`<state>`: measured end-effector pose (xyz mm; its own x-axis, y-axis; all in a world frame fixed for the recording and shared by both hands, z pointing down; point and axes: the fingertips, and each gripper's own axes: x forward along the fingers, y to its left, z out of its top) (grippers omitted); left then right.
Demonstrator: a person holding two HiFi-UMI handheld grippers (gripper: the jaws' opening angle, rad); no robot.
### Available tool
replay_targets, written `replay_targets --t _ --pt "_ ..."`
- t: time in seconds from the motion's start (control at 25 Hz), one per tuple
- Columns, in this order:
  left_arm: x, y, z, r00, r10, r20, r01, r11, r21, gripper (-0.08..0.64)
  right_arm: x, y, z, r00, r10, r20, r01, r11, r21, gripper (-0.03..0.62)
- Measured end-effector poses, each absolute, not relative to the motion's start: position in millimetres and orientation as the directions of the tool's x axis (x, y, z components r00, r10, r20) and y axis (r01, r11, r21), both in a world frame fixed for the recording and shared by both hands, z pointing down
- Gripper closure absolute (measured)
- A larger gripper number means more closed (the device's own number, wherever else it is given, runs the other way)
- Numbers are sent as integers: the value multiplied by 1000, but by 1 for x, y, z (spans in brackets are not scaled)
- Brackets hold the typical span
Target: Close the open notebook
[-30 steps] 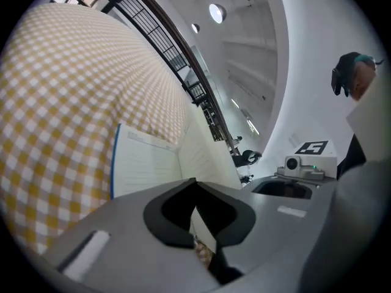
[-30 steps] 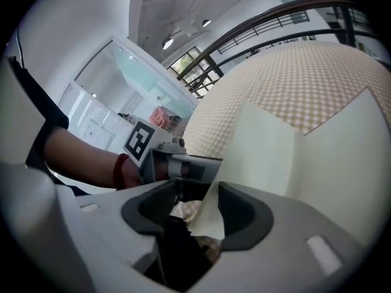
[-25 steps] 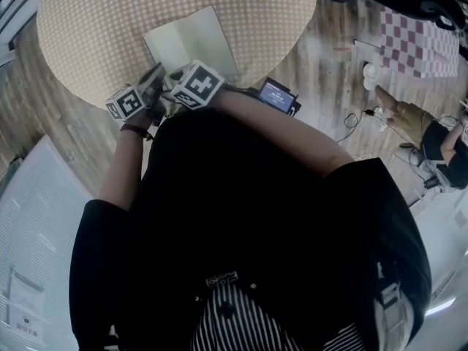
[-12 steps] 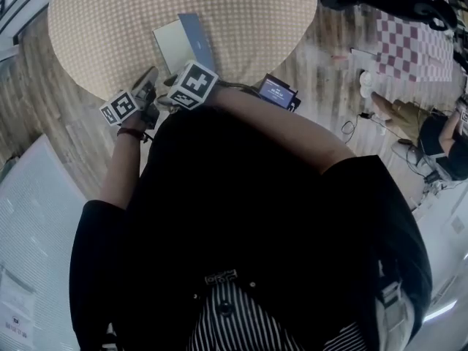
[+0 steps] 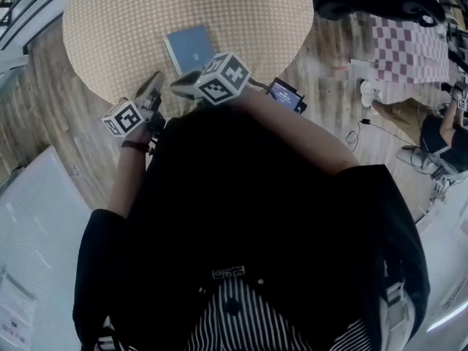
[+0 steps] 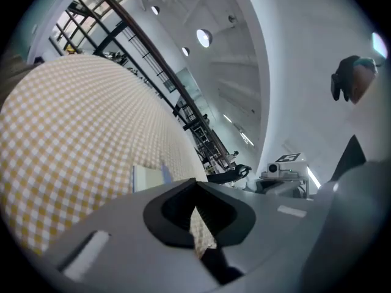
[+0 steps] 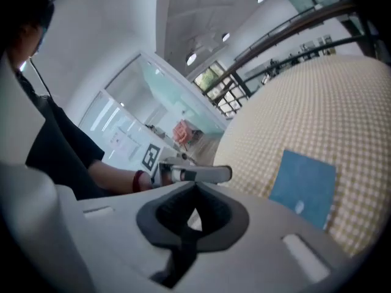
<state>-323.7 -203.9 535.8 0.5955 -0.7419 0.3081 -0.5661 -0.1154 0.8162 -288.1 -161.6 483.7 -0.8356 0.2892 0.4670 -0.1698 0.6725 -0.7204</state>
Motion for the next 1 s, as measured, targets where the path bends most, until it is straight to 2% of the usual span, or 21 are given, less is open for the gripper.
replay_targets --t 0.08,0.2,0.32,0.4,0.48,0.6,1.0 --pt "-319 -219 506 593 -754 282 -601 -182 778 557 -285 -189 449 -898 159 410 -187 706 -683 591" --pt "-304 -247 457 575 -774 267 -683 -274 677 557 -264 -237 406 -911 -103 399 -316 797 -514 591" --pt "-282 -276 403 546 -794 269 -796 -390 464 558 -229 -280 372 -823 -402 402 -519 820 -241 591" --pt "-261 -292 367 548 -804 231 -823 -469 322 558 -205 -300 359 -756 -526 389 -613 777 -141 591" --pt "-241 -299 342 573 -797 191 -814 -526 246 558 -189 -306 354 -735 -564 377 -649 746 -149 591" --pt "-219 -301 332 605 -778 167 -793 -571 213 558 -178 -306 353 -726 -579 371 -666 728 -166 591" --pt "-214 -283 358 576 -786 225 -816 -532 227 558 -174 -290 369 -738 -537 409 -639 751 -167 591"
